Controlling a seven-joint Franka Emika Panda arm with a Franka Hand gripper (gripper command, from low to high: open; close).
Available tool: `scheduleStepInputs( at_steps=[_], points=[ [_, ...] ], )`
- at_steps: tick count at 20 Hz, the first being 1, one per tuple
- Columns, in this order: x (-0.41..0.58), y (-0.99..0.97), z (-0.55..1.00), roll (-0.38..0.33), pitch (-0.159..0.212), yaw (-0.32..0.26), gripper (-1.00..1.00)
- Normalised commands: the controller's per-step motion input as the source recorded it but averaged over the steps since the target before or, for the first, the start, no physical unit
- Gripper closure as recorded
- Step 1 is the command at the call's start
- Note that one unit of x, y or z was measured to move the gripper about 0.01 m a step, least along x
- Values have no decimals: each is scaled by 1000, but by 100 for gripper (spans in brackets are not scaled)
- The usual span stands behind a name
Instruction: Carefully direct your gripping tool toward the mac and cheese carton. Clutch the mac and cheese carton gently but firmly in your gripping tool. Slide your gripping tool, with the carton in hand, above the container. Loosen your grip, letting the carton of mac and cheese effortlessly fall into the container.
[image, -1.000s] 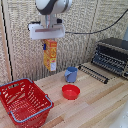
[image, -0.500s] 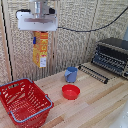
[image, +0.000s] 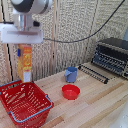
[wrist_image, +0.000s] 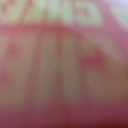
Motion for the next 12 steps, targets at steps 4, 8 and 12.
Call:
scheduleStepInputs(
  at_steps=[4,8,12],
  points=[
    [-215,353,-574,-125,81,139,100],
    [-55,182,-436,-260,97,143,100],
    [64,239,-407,-249,-16,102,100]
  ],
)
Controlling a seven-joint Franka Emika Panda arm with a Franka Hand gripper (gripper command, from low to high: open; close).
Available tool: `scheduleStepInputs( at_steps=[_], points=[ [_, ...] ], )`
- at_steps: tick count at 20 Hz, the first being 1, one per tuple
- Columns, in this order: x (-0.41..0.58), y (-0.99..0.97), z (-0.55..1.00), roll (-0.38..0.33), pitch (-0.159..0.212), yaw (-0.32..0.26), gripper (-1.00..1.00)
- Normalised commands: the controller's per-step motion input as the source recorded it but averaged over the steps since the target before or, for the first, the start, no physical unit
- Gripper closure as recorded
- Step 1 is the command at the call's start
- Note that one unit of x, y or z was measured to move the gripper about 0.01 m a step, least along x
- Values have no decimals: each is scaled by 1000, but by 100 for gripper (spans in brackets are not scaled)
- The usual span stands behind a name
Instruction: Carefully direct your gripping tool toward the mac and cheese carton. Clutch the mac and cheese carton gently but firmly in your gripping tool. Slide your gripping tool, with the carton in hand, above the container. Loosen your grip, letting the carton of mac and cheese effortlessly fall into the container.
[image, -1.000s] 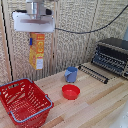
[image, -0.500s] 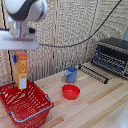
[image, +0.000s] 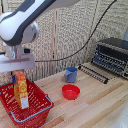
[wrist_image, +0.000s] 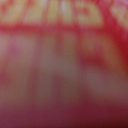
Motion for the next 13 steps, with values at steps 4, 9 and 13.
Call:
scheduleStepInputs(
  at_steps=[4,9,13],
  points=[
    [171,43,-258,-90,-141,47,-100],
    [115,0,106,-48,-77,21,-100],
    [104,-184,424,-1,111,-43,-100]
  ],
)
